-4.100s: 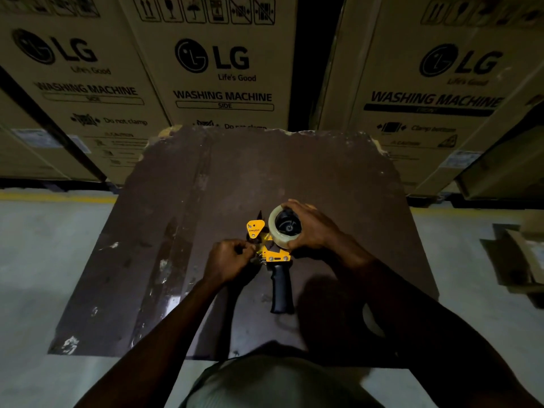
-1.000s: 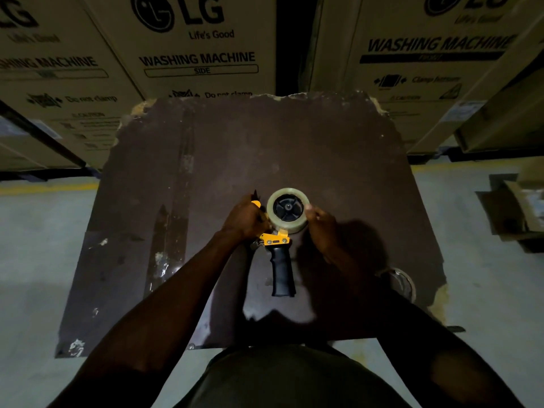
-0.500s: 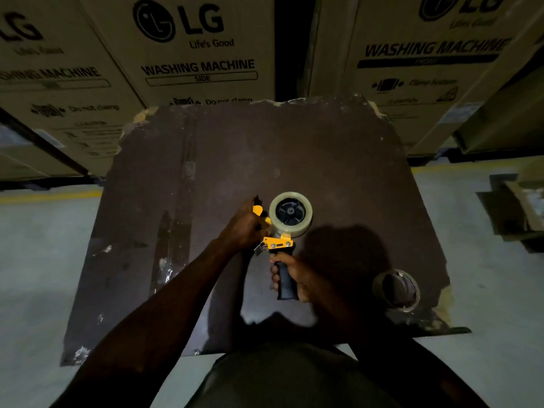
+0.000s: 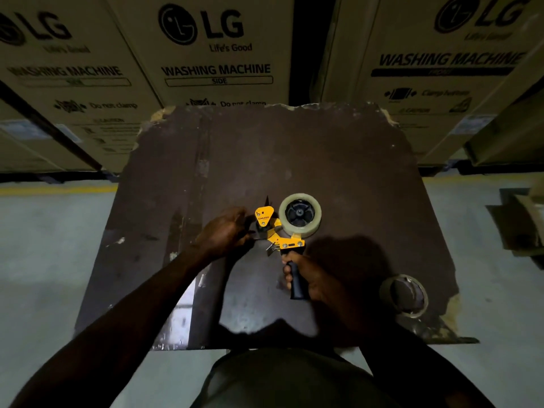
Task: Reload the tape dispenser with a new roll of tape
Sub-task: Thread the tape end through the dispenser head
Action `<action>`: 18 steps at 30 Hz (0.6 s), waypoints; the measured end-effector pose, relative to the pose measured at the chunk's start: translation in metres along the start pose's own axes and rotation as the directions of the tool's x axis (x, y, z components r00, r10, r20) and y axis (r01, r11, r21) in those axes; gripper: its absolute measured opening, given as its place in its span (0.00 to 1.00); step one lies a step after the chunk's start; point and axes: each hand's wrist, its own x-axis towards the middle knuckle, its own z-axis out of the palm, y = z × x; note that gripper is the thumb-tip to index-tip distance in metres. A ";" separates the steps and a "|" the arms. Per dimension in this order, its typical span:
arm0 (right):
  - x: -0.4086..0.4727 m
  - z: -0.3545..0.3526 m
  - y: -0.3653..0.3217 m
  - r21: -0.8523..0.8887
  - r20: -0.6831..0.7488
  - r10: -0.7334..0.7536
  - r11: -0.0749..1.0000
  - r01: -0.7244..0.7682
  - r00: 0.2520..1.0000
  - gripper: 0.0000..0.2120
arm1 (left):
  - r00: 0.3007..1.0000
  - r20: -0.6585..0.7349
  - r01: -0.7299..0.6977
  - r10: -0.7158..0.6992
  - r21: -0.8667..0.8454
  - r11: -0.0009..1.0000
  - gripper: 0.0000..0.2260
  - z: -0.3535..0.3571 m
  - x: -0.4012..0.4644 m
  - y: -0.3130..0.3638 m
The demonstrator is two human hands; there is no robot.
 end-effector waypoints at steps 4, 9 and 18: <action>-0.002 -0.001 0.003 -0.004 -0.012 -0.014 1.000 0.014 1.000 0.10 | 0.988 0.105 0.119 -0.117 -0.009 0.993 0.23 -0.002 -0.004 -0.046; -0.004 -0.003 0.005 -0.026 -0.008 0.013 1.000 -0.013 1.000 0.10 | 0.987 0.026 0.159 -0.160 0.044 0.986 0.32 -0.022 0.002 -0.036; -0.002 -0.006 0.017 -0.008 0.008 0.002 1.000 -0.002 1.000 0.08 | 0.968 -0.081 0.213 -0.236 -0.225 0.951 0.10 -0.016 0.041 -0.002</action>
